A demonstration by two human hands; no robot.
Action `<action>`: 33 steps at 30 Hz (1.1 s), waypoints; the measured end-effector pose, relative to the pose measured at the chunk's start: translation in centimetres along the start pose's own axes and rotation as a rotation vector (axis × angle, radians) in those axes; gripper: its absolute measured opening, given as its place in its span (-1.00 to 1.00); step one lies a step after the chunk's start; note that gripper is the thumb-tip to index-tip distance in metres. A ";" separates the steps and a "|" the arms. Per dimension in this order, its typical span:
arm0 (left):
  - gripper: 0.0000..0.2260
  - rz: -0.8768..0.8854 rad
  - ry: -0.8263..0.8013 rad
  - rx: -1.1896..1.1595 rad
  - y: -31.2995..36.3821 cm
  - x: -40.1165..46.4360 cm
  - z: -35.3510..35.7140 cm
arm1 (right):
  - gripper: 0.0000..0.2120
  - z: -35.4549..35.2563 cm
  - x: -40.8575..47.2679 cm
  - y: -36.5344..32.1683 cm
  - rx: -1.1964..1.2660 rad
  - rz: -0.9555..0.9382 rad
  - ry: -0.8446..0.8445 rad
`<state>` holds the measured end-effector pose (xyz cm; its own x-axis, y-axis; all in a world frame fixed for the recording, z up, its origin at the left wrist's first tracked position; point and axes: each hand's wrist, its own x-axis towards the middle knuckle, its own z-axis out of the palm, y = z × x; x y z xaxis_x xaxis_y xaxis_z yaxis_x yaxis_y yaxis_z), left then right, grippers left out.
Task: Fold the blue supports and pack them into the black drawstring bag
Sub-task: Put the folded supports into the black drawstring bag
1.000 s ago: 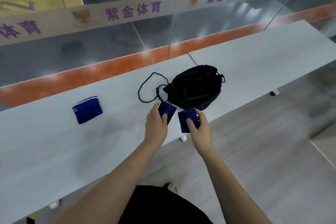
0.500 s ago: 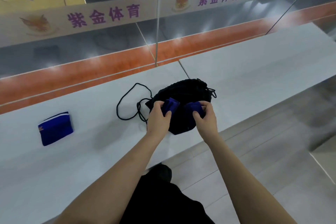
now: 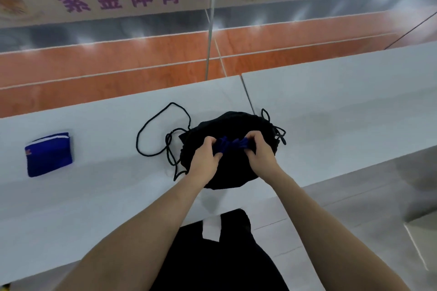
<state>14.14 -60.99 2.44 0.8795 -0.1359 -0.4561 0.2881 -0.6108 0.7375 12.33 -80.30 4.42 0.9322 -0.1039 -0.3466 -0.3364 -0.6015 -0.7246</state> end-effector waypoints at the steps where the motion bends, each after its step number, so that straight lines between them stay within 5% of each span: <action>1: -0.65 -0.002 -0.007 0.053 -0.1 0.1 0.1 | -0.67 -0.2 0.5 0.3 -0.045 -0.013 -0.043; 16: -0.57 -0.012 -0.046 0.740 -0.4 3.0 2.8 | -0.68 -1.0 7.9 3.1 -0.646 -0.308 -0.380; 26: -0.65 -0.036 0.181 0.688 -0.1 2.8 4.7 | -0.61 0.7 8.7 4.9 -0.767 -0.512 -0.287; 33: -0.66 0.020 0.330 0.558 1.1 -0.6 3.6 | -0.65 0.0 5.5 2.8 -0.584 -0.587 -0.121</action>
<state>12.53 -64.44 1.75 0.9786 0.0410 -0.2018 0.1081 -0.9364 0.3340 16.51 -82.55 0.53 0.9027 0.4197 -0.0950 0.3531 -0.8487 -0.3938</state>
